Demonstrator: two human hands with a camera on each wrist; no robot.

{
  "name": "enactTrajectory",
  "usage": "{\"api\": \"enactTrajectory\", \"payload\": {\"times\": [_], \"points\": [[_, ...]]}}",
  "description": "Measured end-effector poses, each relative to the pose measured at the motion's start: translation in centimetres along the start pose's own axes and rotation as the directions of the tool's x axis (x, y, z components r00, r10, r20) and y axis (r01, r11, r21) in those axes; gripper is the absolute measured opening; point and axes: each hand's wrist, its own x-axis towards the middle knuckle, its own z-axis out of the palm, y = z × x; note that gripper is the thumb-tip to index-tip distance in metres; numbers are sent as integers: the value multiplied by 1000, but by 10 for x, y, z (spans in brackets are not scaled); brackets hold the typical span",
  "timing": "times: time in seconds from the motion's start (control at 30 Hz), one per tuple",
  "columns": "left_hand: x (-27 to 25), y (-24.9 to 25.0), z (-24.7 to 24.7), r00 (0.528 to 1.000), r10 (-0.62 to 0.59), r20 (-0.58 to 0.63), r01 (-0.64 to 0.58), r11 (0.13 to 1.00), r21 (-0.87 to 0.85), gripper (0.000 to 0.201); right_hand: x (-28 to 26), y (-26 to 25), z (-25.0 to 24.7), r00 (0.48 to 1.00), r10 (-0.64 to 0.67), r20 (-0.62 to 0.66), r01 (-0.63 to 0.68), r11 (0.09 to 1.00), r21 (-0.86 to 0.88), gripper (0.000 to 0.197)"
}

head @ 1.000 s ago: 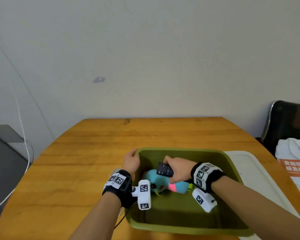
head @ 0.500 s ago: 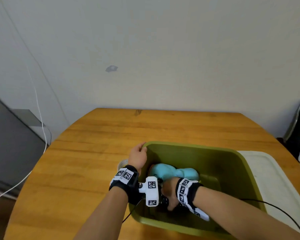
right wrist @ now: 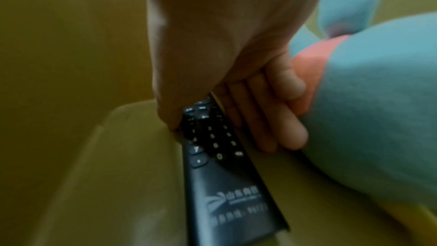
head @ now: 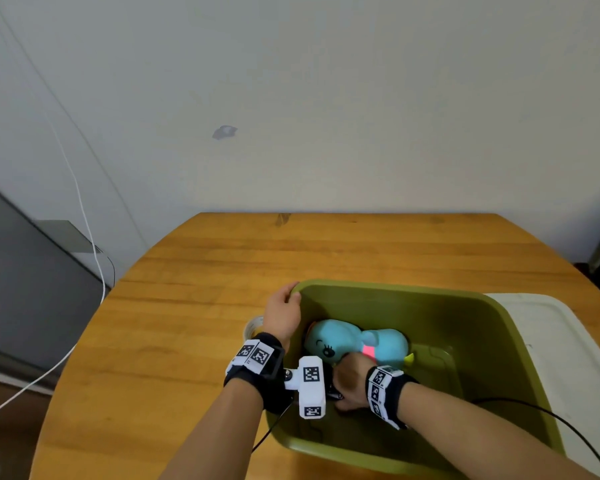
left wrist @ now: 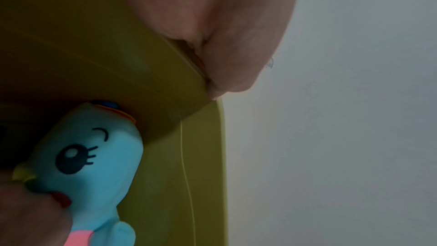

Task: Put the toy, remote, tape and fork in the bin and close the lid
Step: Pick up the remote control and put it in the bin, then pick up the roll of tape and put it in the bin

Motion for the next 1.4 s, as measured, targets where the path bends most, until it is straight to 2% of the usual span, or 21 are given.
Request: {"api": "enactTrajectory", "payload": {"times": [0.17,0.27,0.33,0.4,0.43,0.53,0.6,0.67,0.77,0.83,0.9,1.0,1.17,1.27,1.4], "points": [[4,-4,-1,1000,-3,-7,3,999,-37,40,-9,-1,-11,999,25,-32,-25,1000,7,54],[2,-2,-4,999,-28,22,30,997,-65,38,-26,5,-26,986,57,-159,-34,990,139,49],[3,0,-8,989,-120,86,131,981,-146,31,-39,14,-39,974,98,-204,-40,962,271,45],[3,7,-20,971,-198,131,229,926,-300,19,-52,26,-53,962,166,-218,-58,901,431,42],[3,10,-29,968,-202,146,242,905,-350,19,-59,32,-60,948,214,-236,-64,854,517,40],[6,3,-67,985,-166,53,173,897,-406,22,-84,46,-71,875,374,-309,-13,655,755,41],[9,-14,-88,988,-146,-39,131,958,-256,20,-100,49,-75,819,465,-336,71,499,864,43],[14,-39,-97,992,-111,-59,114,992,48,28,-112,51,-76,764,531,-367,159,397,904,42],[13,-70,-97,989,-86,124,31,919,394,30,-123,50,-77,721,579,-381,226,323,919,37],[18,-90,-95,962,-145,230,-1,844,537,40,-127,49,-79,704,610,-364,218,303,928,36],[22,-105,-91,938,-211,274,-1,789,614,47,-130,48,-83,689,636,-348,215,279,936,35],[28,-115,-83,926,-257,275,-4,723,691,50,-132,47,-91,666,669,-329,223,243,944,34],[45,-121,-79,916,-159,369,-230,547,805,28,-127,43,-103,636,703,-318,235,216,948,33],[48,-108,-84,944,-92,317,-213,563,799,23,-124,41,-112,612,716,-336,253,225,941,35],[49,-74,-92,977,12,212,-166,662,731,27,-118,38,-122,590,720,-365,273,248,930,36]]}}
